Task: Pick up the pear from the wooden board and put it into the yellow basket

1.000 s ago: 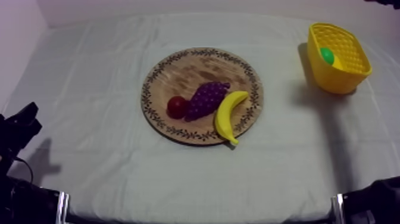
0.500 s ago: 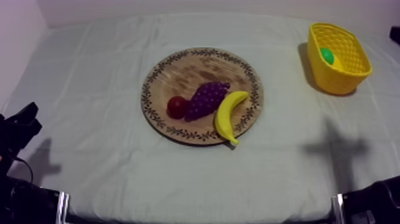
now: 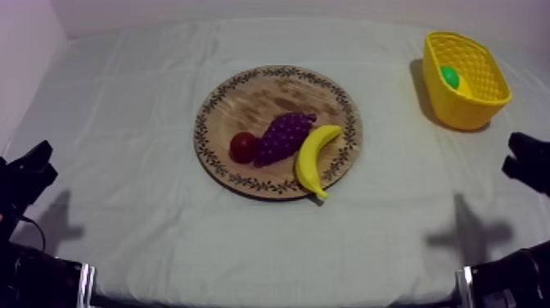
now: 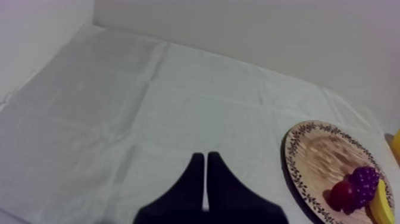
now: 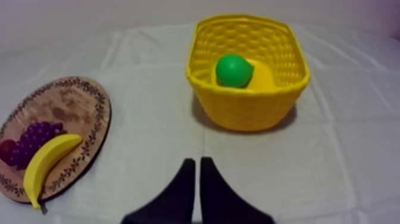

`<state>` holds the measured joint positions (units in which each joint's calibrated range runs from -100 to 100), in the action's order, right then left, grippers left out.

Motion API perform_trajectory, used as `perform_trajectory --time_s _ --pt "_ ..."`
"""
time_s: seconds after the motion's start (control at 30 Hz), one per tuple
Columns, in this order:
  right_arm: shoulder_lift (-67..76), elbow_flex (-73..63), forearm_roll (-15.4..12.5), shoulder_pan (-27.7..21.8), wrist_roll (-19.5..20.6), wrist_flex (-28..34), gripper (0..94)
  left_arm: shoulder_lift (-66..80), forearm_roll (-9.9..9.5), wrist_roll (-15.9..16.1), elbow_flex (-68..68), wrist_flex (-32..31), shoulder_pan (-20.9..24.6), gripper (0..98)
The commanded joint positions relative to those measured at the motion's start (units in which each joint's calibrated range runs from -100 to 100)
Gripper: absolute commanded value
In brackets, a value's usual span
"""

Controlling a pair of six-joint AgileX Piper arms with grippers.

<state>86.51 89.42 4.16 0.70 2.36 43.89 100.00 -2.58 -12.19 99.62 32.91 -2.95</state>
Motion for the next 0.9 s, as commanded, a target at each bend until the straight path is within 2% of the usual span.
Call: perform_trajectory --time_s 0.0,0.17,0.4,0.7,0.87 --pt "2.9 2.9 -0.4 -0.3 -0.1 0.5 0.3 0.0 0.02 0.0 0.0 0.0 0.0 0.1" --pt "6.2 6.4 -1.4 -1.3 -0.7 0.9 0.3 0.0 0.02 0.0 0.0 0.0 0.0 0.1" --pt "8.8 8.7 -3.8 -2.0 -3.6 -0.1 0.3 0.0 0.02 0.0 0.0 0.0 0.0 0.1" --pt "9.1 10.1 -5.0 -2.1 -15.0 -4.6 0.3 0.0 0.02 0.0 0.0 0.0 0.0 0.1" --pt "9.2 10.3 -5.0 -2.2 -15.6 -5.1 0.3 0.0 0.02 0.0 0.0 0.0 0.0 0.1"
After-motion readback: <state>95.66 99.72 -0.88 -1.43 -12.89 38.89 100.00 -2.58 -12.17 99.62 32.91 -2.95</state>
